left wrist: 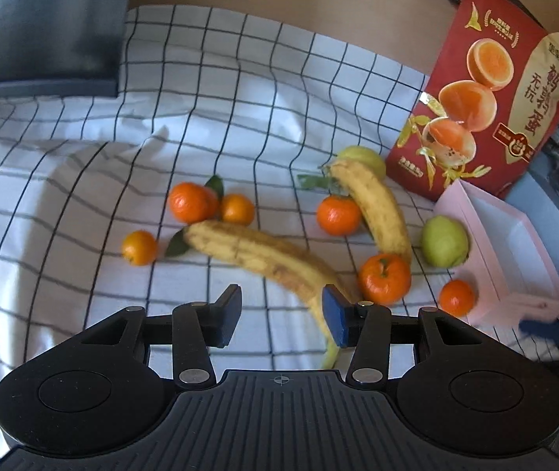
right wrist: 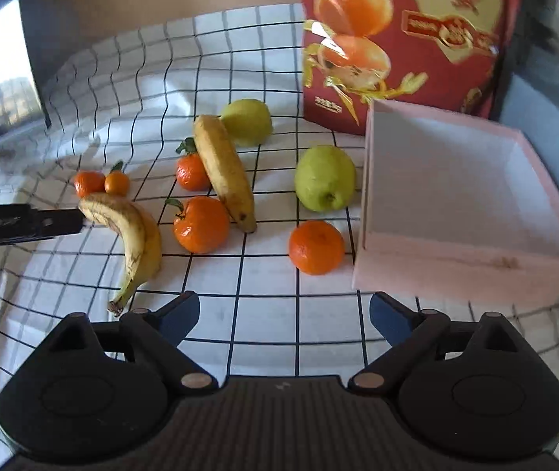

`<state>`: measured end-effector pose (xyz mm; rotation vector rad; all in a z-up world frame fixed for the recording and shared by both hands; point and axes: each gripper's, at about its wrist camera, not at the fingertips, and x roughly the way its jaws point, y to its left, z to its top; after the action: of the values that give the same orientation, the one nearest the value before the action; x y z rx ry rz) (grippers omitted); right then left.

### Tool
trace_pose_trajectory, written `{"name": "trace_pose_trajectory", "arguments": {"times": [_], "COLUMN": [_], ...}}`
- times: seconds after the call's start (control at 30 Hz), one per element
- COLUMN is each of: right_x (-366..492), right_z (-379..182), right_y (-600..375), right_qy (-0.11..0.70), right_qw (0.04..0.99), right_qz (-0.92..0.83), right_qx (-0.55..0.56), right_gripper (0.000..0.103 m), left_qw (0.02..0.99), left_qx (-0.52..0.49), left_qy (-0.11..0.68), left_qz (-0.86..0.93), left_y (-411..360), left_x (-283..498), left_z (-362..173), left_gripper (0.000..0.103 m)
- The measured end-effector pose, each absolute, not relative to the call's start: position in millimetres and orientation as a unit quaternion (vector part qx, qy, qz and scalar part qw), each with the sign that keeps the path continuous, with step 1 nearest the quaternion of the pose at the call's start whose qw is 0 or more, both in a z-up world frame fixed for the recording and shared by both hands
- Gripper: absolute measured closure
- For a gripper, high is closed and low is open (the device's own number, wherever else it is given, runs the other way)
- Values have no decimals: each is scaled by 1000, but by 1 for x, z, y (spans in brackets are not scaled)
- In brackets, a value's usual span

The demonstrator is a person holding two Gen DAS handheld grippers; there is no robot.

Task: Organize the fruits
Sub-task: 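Reach the right gripper to the spotted banana and grasp it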

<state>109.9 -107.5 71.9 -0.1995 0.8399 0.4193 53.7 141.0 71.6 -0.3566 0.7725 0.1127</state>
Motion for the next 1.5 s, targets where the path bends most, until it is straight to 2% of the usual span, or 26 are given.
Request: {"name": "trace_pose_trajectory", "arguments": {"times": [0.07, 0.17, 0.33, 0.37, 0.43, 0.6, 0.77, 0.9, 1.03, 1.2, 1.5], "right_x": [103, 104, 115, 117, 126, 161, 190, 181, 155, 116, 81], "right_z": [76, 80, 84, 84, 79, 52, 32, 32, 37, 39, 44], "right_y": [-98, -87, -50, -41, -21, 36, 60, 56, 33, -21, -135], "right_qy": [385, 386, 382, 372, 351, 356, 402, 411, 429, 468, 476], "right_qw": [891, 881, 843, 836, 823, 787, 764, 767, 772, 768, 817], "right_qz": [201, 231, 330, 355, 395, 443, 452, 442, 426, 415, 312], "right_qx": [-132, -144, -185, -193, -208, -238, -226, -219, -196, -139, -88], "right_gripper": [9, 19, 48, 50, 51, 51, 51, 60, 66, 67, 67], "left_qw": [906, 898, 898, 901, 898, 897, 896, 894, 897, 907, 922], "left_qx": [-178, -184, -228, -227, -229, -261, -258, -257, -252, -222, -90], "left_qy": [383, 398, 373, 363, 360, 330, 326, 328, 333, 348, 375], "left_qz": [39, 29, 54, 70, 107, 135, 160, 166, 146, 82, -44], "left_y": [147, 152, 165, 167, 166, 167, 173, 183, 187, 171, 92], "left_x": [46, 38, 26, 24, 18, -22, -56, -62, -48, -9, 78], "left_z": [62, 51, 55, 56, 61, 80, 84, 77, 73, 70, 55], "left_gripper": [53, 53, 53, 53, 54, 54, 54, 54, 54, 54, 54]}}
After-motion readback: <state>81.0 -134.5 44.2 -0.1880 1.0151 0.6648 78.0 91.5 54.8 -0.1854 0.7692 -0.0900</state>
